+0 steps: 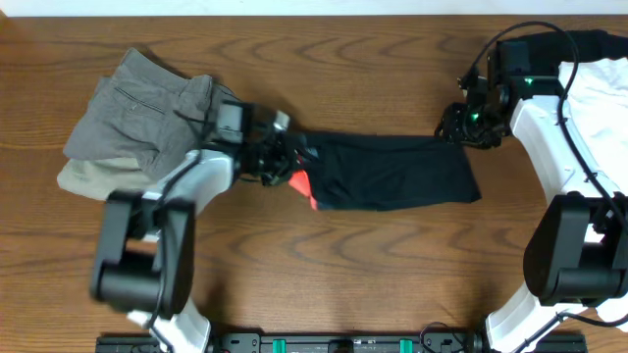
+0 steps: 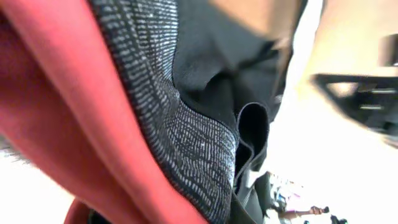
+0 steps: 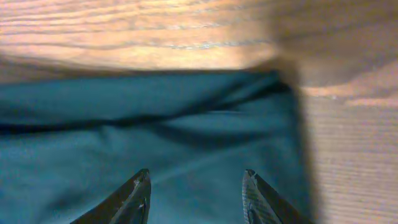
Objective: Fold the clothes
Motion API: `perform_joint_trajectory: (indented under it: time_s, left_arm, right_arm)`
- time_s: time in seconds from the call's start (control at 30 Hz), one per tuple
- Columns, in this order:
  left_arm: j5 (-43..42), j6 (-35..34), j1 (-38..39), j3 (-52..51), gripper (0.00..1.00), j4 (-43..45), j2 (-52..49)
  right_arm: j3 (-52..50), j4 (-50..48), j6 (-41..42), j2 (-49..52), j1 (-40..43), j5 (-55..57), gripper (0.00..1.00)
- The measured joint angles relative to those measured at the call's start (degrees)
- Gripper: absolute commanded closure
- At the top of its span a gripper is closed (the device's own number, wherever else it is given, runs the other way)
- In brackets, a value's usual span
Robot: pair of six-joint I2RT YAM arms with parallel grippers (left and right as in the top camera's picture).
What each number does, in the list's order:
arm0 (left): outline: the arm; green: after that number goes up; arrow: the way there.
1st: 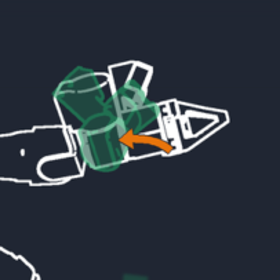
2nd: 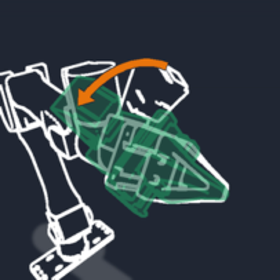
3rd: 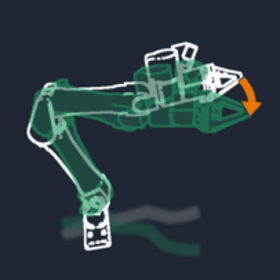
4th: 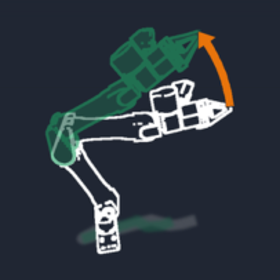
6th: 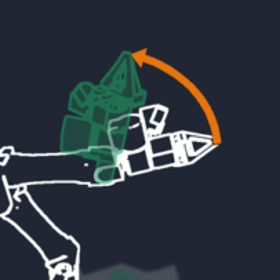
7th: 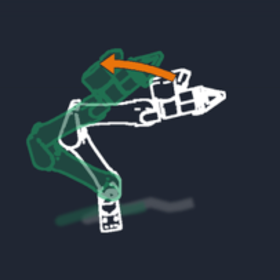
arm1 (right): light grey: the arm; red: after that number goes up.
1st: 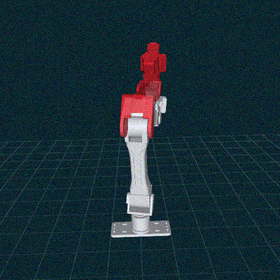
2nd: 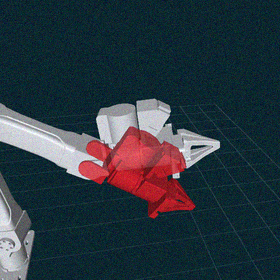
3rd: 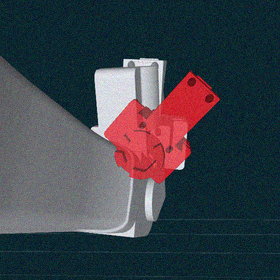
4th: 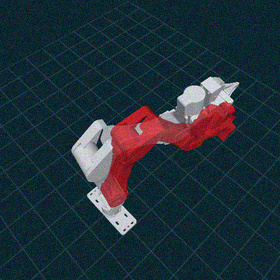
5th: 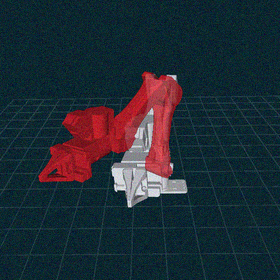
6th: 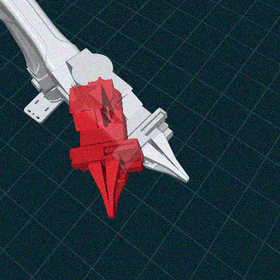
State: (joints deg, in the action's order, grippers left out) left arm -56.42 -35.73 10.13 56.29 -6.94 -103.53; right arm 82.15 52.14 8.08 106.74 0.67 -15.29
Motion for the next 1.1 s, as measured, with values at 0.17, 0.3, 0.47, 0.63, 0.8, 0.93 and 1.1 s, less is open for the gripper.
perform_joint_trajectory:
  time_s: [0.17, 0.3, 0.47, 0.63, 0.8, 0.93, 1.1]
  left_arm:
    - [0.48, 0.37, -2.21, 0.00, 0.94, -0.57, 9.44]
    - [1.57, 1.03, -1.75, 0.00, 0.94, -1.84, 13.14]
    - [5.07, 0.59, 1.11, 0.00, 0.94, -1.97, 13.64]
    - [11.17, -2.78, 6.73, -0.02, 0.94, 1.55, 13.64]
    - [18.49, -7.30, 12.50, -0.02, 0.93, 8.11, 13.64]
    - [26.45, -9.46, 16.24, -0.02, 0.94, 10.32, 13.62]
    - [32.52, -10.60, 19.19, -0.02, 0.94, 15.72, 11.74]
  right_arm:
    - [-7.98, -5.51, 1.20, -0.28, -0.17, -0.22, 0.56]
    - [-15.39, -12.39, 2.05, -0.31, -1.68, -2.40, 0.58]
    - [-23.80, -24.63, 4.48, -1.60, -5.25, -4.52, 0.59]
    - [-29.05, -33.29, 7.67, -3.41, -7.02, -6.16, 0.60]
    - [-30.80, -34.67, 9.33, -4.26, -7.56, -7.04, 0.61]
    - [-30.91, -33.77, 9.68, -4.37, -7.56, -7.76, 0.62]
    - [-30.95, -32.28, 9.70, -4.52, -7.69, -8.59, 0.62]
